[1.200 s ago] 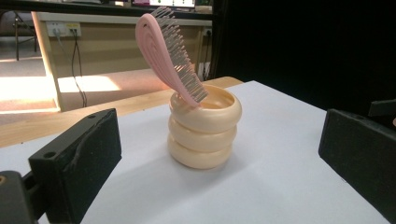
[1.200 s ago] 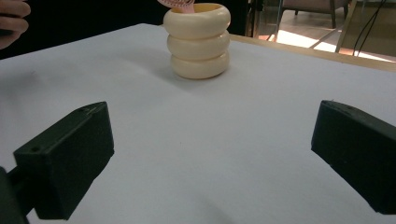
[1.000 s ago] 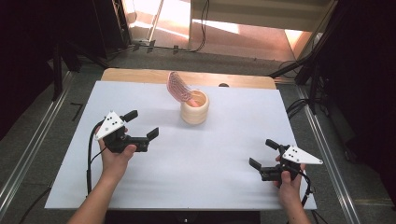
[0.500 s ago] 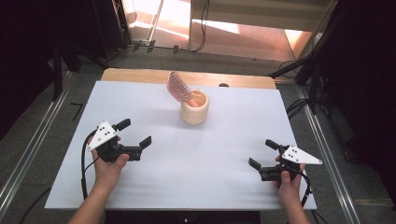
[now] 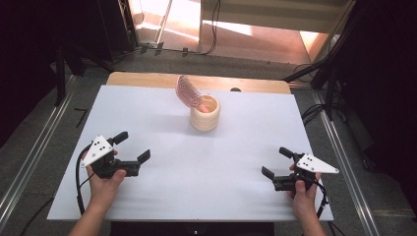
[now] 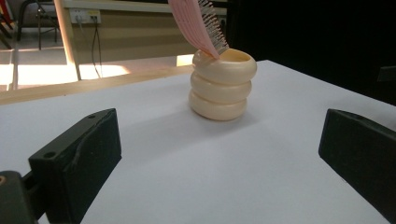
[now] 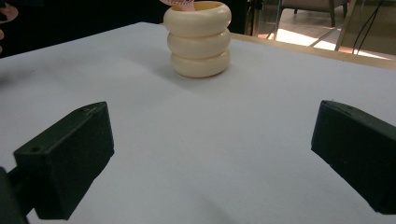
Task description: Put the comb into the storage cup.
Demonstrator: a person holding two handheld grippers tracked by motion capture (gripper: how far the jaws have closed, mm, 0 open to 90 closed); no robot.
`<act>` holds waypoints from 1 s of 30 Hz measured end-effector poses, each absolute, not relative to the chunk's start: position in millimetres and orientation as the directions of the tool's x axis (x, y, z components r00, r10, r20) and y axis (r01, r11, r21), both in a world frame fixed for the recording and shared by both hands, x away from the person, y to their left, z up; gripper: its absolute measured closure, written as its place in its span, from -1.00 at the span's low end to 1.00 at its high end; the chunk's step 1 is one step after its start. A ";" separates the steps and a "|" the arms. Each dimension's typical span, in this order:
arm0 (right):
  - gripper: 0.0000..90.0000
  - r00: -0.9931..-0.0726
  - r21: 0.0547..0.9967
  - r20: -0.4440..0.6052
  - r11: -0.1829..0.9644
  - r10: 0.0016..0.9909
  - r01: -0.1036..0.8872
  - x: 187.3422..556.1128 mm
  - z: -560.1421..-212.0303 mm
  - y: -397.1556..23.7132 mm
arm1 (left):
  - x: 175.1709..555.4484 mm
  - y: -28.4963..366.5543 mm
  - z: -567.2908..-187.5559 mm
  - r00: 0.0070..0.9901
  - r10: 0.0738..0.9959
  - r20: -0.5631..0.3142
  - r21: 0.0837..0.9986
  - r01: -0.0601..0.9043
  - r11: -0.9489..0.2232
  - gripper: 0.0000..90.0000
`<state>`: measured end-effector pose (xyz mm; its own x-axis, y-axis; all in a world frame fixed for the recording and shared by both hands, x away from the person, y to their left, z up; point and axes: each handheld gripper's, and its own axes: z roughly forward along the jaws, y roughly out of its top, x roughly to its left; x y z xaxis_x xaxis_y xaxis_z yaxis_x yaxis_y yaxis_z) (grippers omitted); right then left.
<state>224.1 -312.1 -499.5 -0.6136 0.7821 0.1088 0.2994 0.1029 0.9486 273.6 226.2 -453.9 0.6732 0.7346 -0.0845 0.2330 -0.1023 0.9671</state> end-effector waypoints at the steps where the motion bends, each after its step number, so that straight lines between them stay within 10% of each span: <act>1: -1.00 -0.614 0.948 0.109 0.103 0.782 0.300 224.1 -499.5 -312.1 | 272.6 228.4 -454.3 0.674 0.734 -0.084 0.966 0.237 -0.107 -1.00; 30: -1.00 -0.599 0.946 0.129 0.082 0.790 0.313 225.9 -502.4 -317.6 | 263.2 273.4 -474.9 0.650 0.758 -0.051 0.961 0.239 -0.140 -1.00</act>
